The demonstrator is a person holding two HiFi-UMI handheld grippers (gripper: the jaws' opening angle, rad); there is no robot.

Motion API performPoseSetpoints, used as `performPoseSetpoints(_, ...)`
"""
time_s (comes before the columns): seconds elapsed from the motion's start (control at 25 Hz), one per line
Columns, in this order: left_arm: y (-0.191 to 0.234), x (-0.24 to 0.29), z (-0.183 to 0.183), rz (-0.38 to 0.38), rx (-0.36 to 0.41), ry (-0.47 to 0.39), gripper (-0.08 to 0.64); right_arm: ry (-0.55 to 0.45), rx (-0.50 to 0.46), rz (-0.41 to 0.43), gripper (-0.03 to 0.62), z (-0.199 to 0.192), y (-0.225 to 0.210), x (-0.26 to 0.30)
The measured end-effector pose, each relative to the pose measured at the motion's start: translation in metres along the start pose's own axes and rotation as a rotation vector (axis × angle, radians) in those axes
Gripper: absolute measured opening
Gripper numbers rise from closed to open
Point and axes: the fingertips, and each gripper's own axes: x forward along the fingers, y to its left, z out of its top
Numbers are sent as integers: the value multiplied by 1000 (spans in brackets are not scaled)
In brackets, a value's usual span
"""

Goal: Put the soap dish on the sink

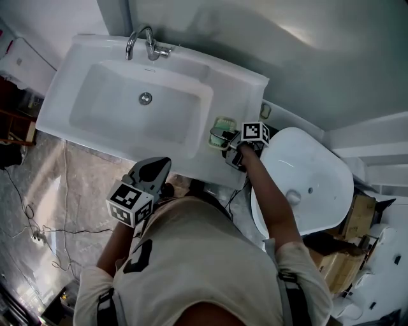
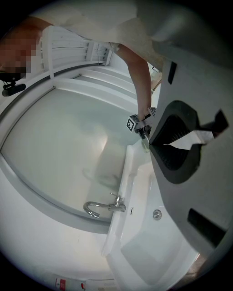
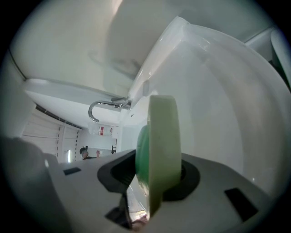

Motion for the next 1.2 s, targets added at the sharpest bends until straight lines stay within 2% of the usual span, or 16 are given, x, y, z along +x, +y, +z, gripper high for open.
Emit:
performPoseSetpoints(0.16,-5,4,4,-9,-21,16,20,22,-23,-13,147,1,-6,4)
performPoseSetpoints(0.4,-4,10,3,-13,-22,29,20,12,8,-20,147,7,-17,8)
performPoseSetpoints(0.72,-3,14,1,-12,-32,35,20,49,-21,-63,149,9,-29,13)
performPoseSetpoints(1.2,8,19,-11,-17,-5,31,20,58,-79,-108,155,16,-29,15)
